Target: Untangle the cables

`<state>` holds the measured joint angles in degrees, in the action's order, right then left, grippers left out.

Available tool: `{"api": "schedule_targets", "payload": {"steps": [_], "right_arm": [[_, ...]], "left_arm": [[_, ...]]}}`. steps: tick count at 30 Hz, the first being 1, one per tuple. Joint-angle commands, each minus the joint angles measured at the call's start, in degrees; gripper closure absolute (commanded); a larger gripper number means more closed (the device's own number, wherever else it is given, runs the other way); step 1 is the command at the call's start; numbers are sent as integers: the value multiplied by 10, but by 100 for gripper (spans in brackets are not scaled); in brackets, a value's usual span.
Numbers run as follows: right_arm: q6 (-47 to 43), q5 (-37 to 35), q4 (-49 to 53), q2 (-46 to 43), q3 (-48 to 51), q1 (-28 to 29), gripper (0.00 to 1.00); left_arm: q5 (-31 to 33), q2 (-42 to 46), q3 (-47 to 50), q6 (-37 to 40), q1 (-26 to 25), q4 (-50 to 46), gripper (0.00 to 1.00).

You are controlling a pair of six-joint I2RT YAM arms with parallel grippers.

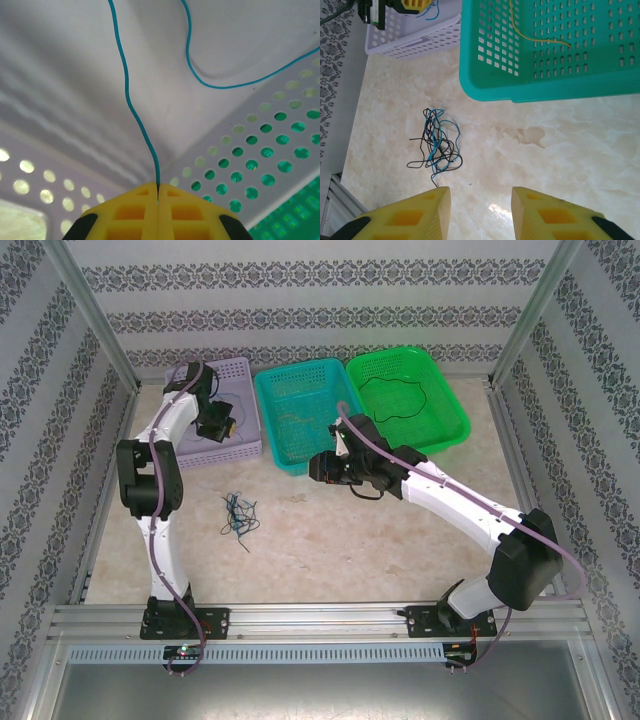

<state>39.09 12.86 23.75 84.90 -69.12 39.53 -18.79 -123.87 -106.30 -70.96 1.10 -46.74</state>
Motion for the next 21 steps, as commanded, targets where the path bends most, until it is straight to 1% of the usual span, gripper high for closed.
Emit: {"api": "schedule_targets", "payload": {"steps": [1,3,4,5,7,10,14,17,20,21], "right_arm": [[4,-7,0,6,2,5,63],[4,-7,1,6,3,3,63],[3,-6,1,7,3,3,63],[2,-6,3,6,2,4,63],[-1,-8,5,6,3,3,62],[-6,-6,8,5,5,3,62],[-23,1,10,0,12,6,62],[-42,3,18,-4,18,13,62],[-62,2,18,-10,34,25,62],[-68,2,18,-13,39,30,62]], "left_arm": [[13,-28,-36,-7,7,8,97],[10,-38,-46,-5,7,5,96],[5,-40,-45,-4,6,6,94],[2,-39,-43,-3,6,8,89],[-3,-24,-32,-1,6,17,73],[1,16,-20,-1,6,23,51],[8,71,-20,11,5,2,31],[33,123,-7,36,5,-34,24],[55,192,51,55,5,-49,23],[61,221,86,58,3,-51,23]]}}
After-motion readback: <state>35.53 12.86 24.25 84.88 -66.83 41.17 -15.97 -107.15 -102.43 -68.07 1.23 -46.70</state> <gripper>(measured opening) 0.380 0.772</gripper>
